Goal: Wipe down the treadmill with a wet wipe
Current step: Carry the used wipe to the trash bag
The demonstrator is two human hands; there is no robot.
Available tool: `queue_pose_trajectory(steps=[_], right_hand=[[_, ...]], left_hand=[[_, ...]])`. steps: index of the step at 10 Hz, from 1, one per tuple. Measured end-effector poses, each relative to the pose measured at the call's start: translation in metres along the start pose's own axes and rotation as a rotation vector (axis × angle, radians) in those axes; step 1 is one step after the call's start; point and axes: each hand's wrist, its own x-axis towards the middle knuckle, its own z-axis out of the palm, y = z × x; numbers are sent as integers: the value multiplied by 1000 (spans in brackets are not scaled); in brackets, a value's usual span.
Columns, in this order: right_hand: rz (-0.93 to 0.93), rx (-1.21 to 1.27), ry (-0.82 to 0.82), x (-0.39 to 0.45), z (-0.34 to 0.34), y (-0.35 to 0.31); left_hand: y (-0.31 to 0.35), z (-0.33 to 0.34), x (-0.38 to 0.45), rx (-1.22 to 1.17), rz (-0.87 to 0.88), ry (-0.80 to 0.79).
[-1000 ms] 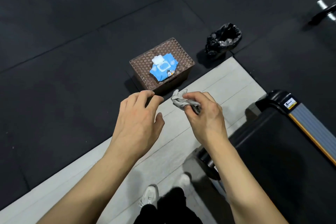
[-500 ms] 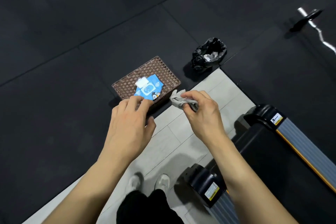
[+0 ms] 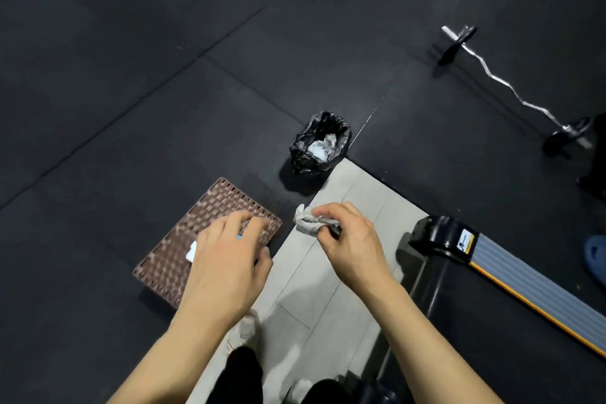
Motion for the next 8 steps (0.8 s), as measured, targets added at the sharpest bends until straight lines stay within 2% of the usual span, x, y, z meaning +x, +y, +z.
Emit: queue_pose_trajectory(steps=[4,6,8], right_hand=[[245,21,133,171,-26,81],[300,26,131,292,-15,137],[296,55,119,377,-7,171]], left_hand=[[39,29,195,60,188,-116],[55,67,288,106,171,-159],[66,93,355,118,199,-160]])
